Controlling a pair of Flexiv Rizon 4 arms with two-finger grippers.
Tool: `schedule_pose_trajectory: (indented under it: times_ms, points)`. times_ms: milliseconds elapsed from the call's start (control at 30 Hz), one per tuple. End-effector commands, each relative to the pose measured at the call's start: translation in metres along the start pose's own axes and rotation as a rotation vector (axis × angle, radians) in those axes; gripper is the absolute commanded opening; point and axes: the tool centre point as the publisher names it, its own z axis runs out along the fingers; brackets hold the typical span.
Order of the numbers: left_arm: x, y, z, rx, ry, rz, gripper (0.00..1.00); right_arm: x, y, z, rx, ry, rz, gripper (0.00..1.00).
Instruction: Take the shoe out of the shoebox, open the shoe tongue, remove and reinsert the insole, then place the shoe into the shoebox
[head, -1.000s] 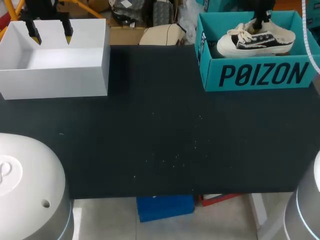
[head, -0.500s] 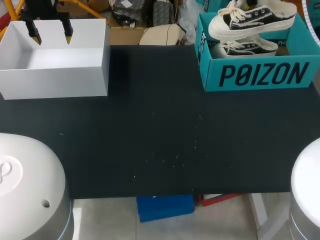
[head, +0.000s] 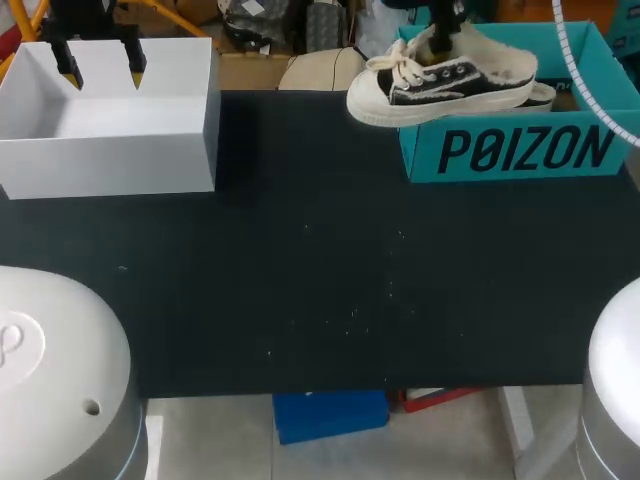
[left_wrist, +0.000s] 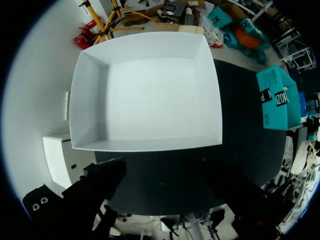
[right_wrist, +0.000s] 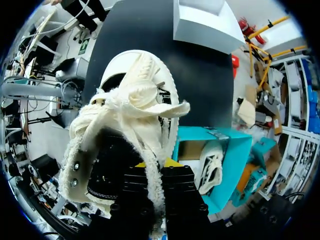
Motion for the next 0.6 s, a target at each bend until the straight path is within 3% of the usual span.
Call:
schedule_pose_trajectory:
  times_ms: [33, 333, 600]
  points:
    - [0.001, 0.0, 0.0, -0.002, -0.003, -0.002, 1.0, 0.031, 0.034, 0.023, 0.017, -0.1, 0.029, 0.0]
    - [0.001, 0.0, 0.0, -0.002, -0.003, -0.002, 1.0, 0.067, 0.103, 0.072, -0.01, -0.053, 0.126, 0.0]
    - [0.001, 0.0, 0.0, -0.002, -0.003, -0.002, 1.0, 0.092, 0.145, 0.121, -0.027, -0.04, 0.188, 0.0]
